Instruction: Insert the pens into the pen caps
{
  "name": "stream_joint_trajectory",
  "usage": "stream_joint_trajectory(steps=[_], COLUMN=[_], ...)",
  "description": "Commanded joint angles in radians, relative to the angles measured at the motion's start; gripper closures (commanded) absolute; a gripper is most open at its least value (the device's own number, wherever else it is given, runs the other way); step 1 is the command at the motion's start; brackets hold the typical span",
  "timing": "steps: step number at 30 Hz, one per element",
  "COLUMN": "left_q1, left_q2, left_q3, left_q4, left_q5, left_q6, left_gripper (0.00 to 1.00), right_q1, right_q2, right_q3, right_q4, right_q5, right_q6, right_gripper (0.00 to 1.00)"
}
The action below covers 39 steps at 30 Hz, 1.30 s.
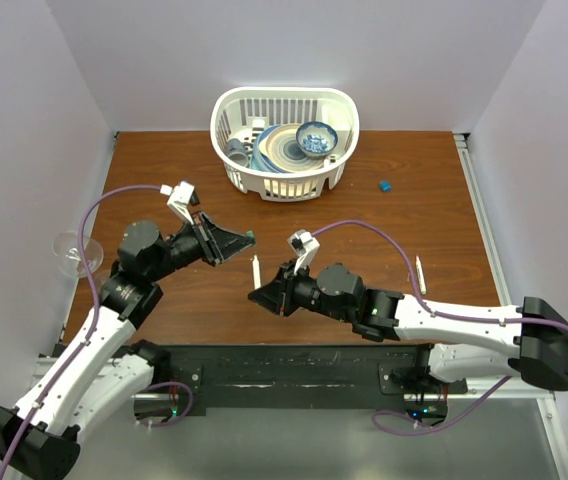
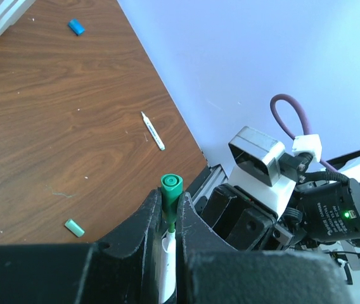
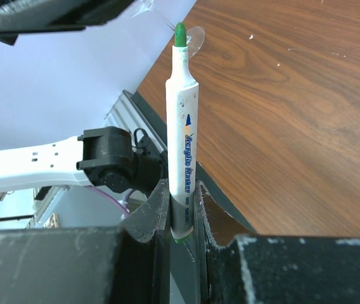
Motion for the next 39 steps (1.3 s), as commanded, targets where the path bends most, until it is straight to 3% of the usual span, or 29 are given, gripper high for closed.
stream_joint_trajectory(steps=[1,21,32,35,36,39], left_q1=[-0.004,-0.01,-0.016,-0.016,-0.016,-0.016], left_q2=[-0.02,-0.06,-0.086,-0.092,-0.094,-0.097], left_q3=[-0.004,-0.056,-0.104,-0.096,-0.079,-0.029], left_q4=[0.02,0.006,-0.058,-0.036,-0.032,-0.032], left_q5=[0.038,0.118,0.136,0.151,0.153,0.145], left_q6=[0.027,0.095,0.147,0.121,0.112,0.112], left_gripper=[1.0,1.0,1.0,0.87,0.72,0.53], right_q1=[0.005,0.005,0.005,0.005,0.005,0.005], right_q2=[-0.003,-0.014,-0.032,-0.034,-0.038,-0.052], right_q3=[0.055,0.081,0.169,0.173,0.169,0.137], right_q4=[0.026,0.002,-0.107,-0.113,-0.11,-0.08], right_q5=[0.027,0.059,0.145,0.124,0.098,0.04], right_q6=[-0.011,-0.02,-0.088,-0.12,-0.126,-0.128], right_gripper=[1.0,1.0,1.0,1.0,1.0,1.0])
